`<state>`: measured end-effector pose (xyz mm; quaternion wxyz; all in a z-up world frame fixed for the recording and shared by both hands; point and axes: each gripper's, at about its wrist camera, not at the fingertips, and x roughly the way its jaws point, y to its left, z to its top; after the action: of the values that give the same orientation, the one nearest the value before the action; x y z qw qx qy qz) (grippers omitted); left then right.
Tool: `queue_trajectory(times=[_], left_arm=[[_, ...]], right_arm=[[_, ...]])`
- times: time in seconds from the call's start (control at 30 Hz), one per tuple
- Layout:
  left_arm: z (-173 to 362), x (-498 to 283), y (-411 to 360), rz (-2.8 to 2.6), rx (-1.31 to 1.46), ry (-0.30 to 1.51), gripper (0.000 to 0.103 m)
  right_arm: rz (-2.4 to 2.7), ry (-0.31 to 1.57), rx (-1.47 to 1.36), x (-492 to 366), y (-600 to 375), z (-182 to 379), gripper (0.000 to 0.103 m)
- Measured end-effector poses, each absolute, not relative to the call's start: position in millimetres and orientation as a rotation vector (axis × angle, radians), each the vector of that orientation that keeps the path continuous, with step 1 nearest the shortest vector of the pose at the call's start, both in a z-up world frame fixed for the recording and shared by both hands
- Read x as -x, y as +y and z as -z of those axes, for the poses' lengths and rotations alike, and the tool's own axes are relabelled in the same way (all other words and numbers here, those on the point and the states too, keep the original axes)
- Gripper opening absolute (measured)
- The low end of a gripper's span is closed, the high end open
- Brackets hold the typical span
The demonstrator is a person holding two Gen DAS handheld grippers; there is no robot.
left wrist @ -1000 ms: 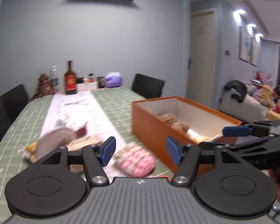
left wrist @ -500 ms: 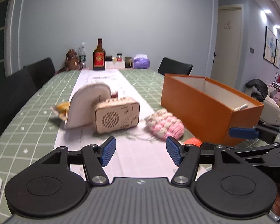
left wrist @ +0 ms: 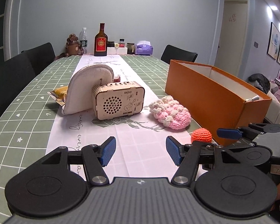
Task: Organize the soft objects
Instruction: 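Move both tools back toward the pink crocheted item and orange ball, then grasp the orange crocheted ball with the right tool while the left tool grasps the pink crocheted pouch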
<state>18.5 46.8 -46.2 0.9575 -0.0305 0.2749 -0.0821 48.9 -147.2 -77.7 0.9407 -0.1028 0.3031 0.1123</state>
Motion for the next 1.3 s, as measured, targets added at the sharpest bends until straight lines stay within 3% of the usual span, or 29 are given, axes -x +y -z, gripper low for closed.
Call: queue_trajectory(times=[0.27, 0.33, 0.87, 1.3], left_arm=[[48, -30, 42, 0.168, 0.049, 0.589, 0.073], [48, -33, 41, 0.171, 0.048, 0.595, 0.073], [20, -70, 25, 0.21, -0.002, 0.595, 0.07], [47, -160, 4, 0.254, 0.202, 0.807, 0.076]], right_arm=[[-0.22, 0.649, 0.24, -59, -145, 85, 0.048], [-0.222, 0.656, 0.242, -61, -145, 85, 0.04], [-0.297, 0.493, 0.449, -69, -143, 26, 0.04], [-0.286, 0.489, 0.472, -109, -160, -1, 0.04]])
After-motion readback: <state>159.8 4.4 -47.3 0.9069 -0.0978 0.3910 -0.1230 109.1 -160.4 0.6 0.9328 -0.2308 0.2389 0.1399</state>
